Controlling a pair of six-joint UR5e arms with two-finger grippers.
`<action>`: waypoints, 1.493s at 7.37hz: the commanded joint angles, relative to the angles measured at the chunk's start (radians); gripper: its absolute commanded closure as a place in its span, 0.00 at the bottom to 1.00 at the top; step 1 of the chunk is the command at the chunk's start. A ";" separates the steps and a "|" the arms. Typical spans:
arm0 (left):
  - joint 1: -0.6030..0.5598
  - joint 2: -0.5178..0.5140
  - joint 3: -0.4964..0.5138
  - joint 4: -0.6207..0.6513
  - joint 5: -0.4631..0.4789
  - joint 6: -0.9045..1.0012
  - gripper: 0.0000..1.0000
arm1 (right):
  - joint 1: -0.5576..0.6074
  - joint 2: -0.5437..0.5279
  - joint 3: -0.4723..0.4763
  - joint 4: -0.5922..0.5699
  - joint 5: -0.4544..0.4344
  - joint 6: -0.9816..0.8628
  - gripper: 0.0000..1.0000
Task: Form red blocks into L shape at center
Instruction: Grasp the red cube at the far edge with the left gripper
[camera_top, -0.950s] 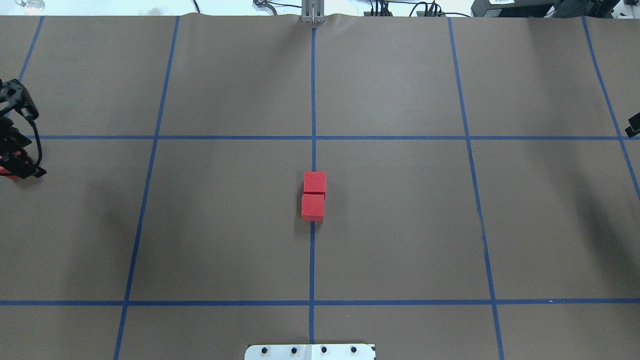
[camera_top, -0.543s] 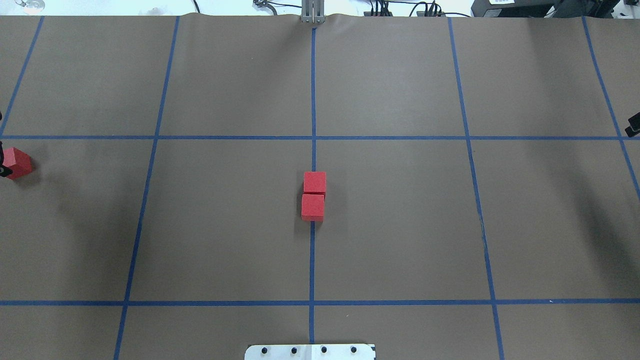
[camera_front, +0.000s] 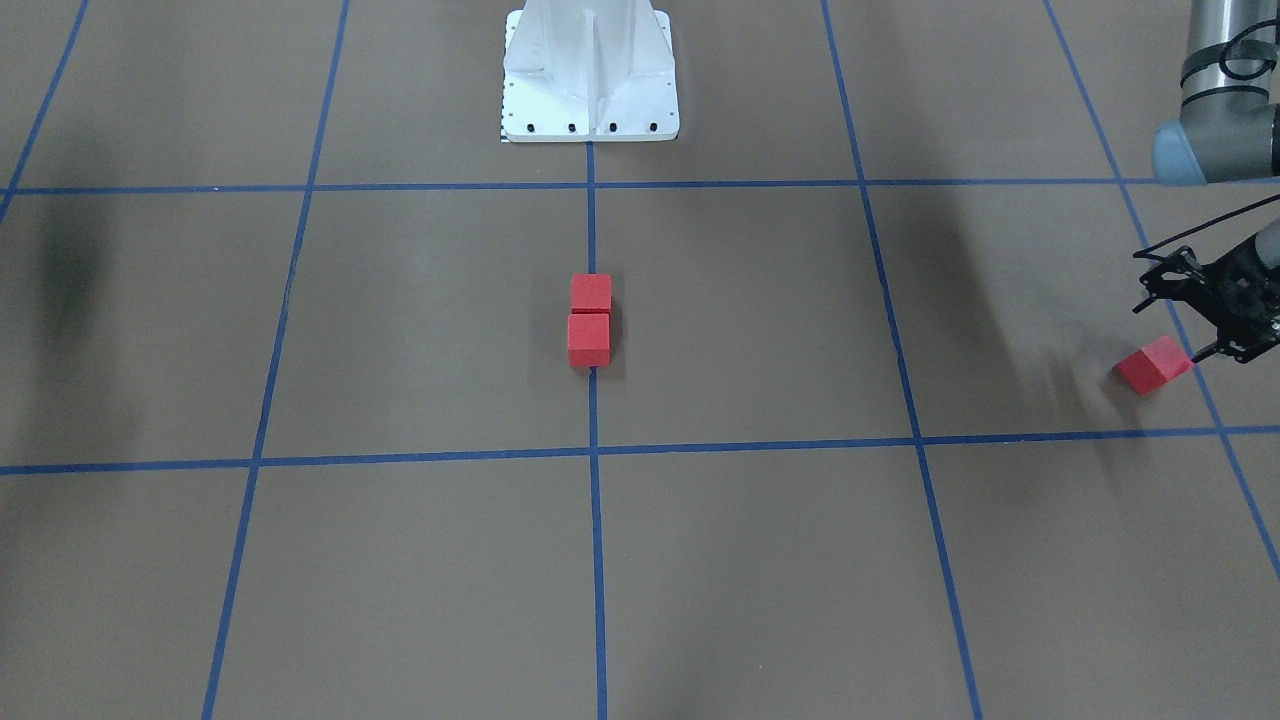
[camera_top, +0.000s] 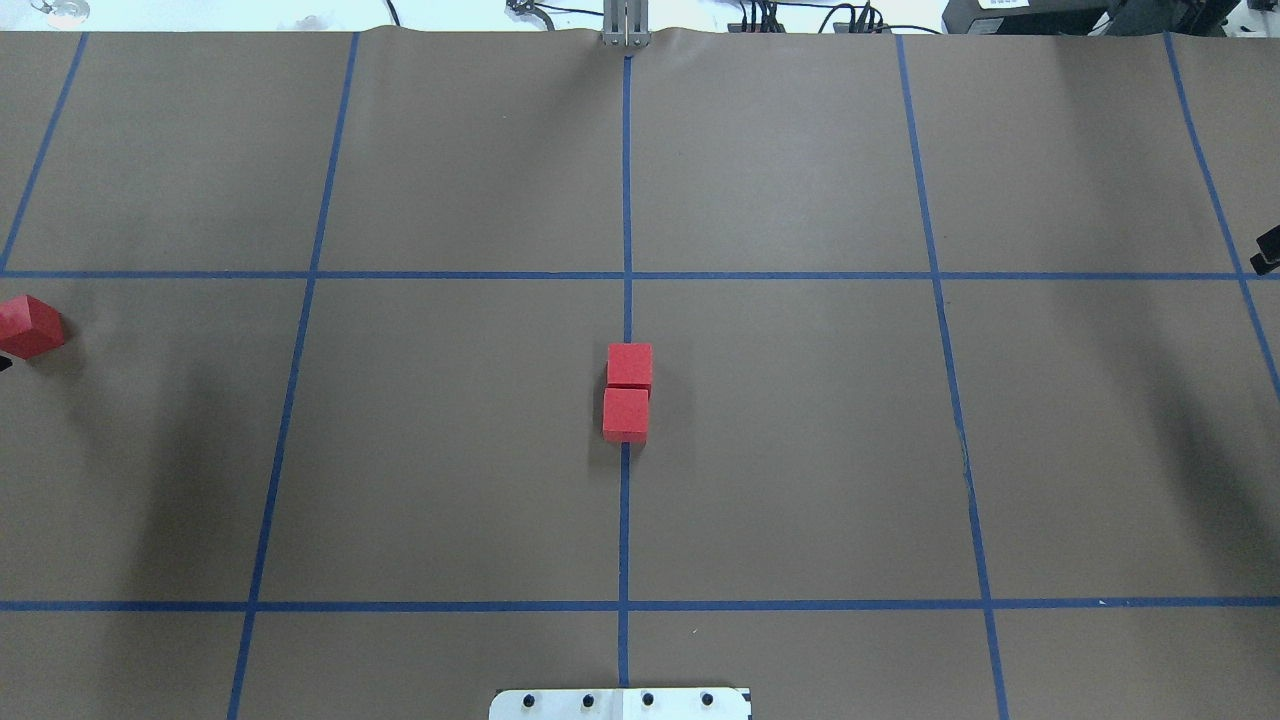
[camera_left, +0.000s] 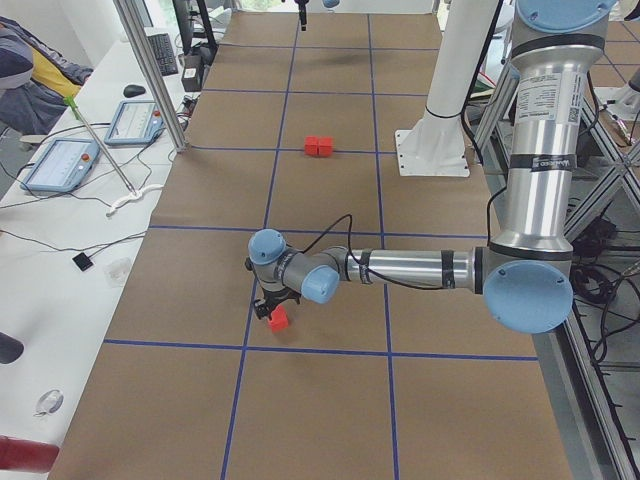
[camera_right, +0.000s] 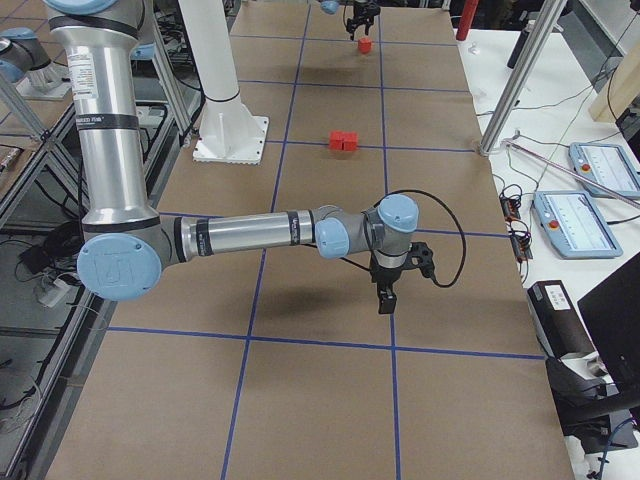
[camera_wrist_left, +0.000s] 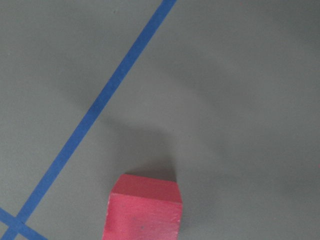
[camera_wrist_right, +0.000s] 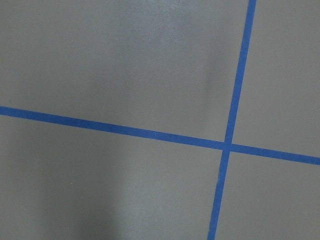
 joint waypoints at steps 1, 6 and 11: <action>0.002 -0.007 0.006 -0.023 0.002 -0.015 0.04 | 0.000 0.000 0.001 0.000 0.000 0.000 0.00; 0.002 -0.064 0.083 -0.023 0.002 -0.001 0.04 | 0.000 0.000 0.001 0.000 0.000 0.000 0.00; -0.004 -0.081 0.109 -0.018 0.002 -0.001 0.04 | 0.000 0.004 0.001 0.000 0.000 0.000 0.00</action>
